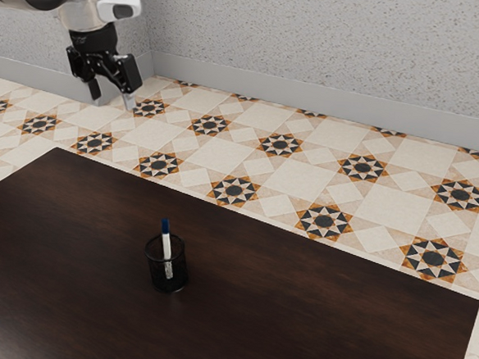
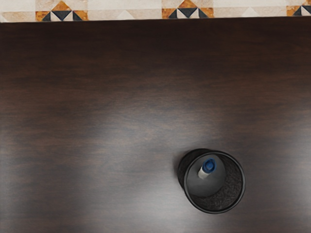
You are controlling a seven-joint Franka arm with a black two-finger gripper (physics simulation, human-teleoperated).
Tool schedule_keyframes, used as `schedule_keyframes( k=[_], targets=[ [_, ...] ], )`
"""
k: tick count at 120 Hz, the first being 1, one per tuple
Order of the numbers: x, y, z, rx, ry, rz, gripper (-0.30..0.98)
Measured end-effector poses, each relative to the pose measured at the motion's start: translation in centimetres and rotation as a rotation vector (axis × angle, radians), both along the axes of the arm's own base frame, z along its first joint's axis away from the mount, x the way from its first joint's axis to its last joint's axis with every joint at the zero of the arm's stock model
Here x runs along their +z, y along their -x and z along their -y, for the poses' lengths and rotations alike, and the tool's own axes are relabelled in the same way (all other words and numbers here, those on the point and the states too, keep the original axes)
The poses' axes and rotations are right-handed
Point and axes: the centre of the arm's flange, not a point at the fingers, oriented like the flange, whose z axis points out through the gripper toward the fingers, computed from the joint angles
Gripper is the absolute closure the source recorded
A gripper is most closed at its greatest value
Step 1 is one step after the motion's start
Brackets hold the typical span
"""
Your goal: Take the marker out of the pen holder and place it to the left of the pen holder.
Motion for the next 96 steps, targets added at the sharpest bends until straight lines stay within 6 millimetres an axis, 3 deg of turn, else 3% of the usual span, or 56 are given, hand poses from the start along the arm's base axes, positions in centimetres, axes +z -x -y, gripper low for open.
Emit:
schedule_keyframes(
  k=[24,32,45,55,65,80,96],
  targets=[
    [-0.4,-0.2,-1.3,0.008,-0.001,0.006,0.00],
    [-2.8,-0.9,-1.6,0.012,0.008,-0.042,0.00],
    [-8.5,-1.9,-1.6,0.014,0.035,-0.150,0.00],
    [-12.4,-4.1,0.8,-0.027,0.036,-0.215,0.00],
    [-14.8,-6.7,3.4,-0.068,0.035,-0.260,0.00],
    [-17.6,-7.7,3.9,-0.070,0.052,-0.327,0.00],
    [-21.9,-8.2,4.2,-0.062,0.074,-0.412,0.00]
  ],
)
